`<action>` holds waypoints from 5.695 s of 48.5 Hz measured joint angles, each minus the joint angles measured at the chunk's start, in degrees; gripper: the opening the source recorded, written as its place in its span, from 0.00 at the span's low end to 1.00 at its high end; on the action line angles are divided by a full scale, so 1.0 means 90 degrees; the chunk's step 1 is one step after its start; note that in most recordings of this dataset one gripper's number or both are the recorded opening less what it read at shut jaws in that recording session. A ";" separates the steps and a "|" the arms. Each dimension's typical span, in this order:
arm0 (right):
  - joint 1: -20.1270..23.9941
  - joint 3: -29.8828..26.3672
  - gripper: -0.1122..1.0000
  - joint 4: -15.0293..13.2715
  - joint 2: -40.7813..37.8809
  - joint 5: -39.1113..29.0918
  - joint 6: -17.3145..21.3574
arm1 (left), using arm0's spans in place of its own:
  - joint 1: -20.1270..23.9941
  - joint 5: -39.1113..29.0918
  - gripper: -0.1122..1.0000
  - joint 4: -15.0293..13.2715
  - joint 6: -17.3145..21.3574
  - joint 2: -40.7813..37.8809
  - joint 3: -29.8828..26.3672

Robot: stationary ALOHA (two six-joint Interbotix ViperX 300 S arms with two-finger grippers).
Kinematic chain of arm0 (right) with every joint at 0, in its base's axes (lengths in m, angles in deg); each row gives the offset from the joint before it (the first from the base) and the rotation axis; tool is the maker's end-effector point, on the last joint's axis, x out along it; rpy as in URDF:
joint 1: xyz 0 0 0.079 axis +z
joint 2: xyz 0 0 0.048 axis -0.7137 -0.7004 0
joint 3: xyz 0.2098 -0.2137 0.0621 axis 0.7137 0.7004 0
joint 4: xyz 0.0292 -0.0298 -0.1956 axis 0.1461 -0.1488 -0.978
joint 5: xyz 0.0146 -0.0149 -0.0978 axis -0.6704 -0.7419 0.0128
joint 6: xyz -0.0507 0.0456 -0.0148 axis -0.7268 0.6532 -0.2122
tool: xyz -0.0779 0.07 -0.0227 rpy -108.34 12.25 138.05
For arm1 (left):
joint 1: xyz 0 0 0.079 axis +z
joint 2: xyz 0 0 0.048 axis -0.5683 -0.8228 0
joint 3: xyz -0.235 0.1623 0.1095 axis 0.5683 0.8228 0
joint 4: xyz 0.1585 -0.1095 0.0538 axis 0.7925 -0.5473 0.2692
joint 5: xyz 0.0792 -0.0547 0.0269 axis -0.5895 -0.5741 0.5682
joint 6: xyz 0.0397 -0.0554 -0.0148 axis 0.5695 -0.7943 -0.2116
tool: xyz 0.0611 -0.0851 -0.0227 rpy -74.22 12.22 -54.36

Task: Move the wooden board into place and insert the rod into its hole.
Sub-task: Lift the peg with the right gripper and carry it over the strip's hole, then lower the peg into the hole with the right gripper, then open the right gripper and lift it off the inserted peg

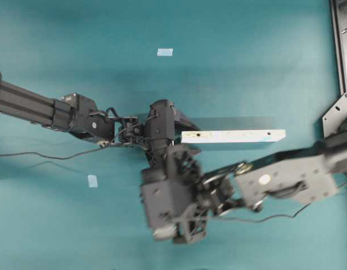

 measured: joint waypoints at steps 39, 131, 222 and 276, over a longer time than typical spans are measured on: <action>-0.1162 0.4063 0.18 -0.0039 0.3066 0.4062 -0.0254 | 0.0000 0.0000 0.69 0.0000 0.0000 -0.0029 -0.0088; -0.2764 0.5029 0.18 -0.0039 0.0488 0.7832 -0.1484 | 0.0029 -0.0039 0.29 -0.0029 -0.0010 0.0156 -0.0020; -0.2793 0.5322 0.18 0.0195 0.0088 0.7920 -0.1494 | 0.0029 -0.0107 0.29 -0.0029 -0.0020 0.0156 -0.0098; -0.2510 0.4932 0.18 0.0166 0.0605 0.5781 -0.0908 | 0.0029 -0.0205 0.29 -0.0029 -0.0020 0.0156 -0.0117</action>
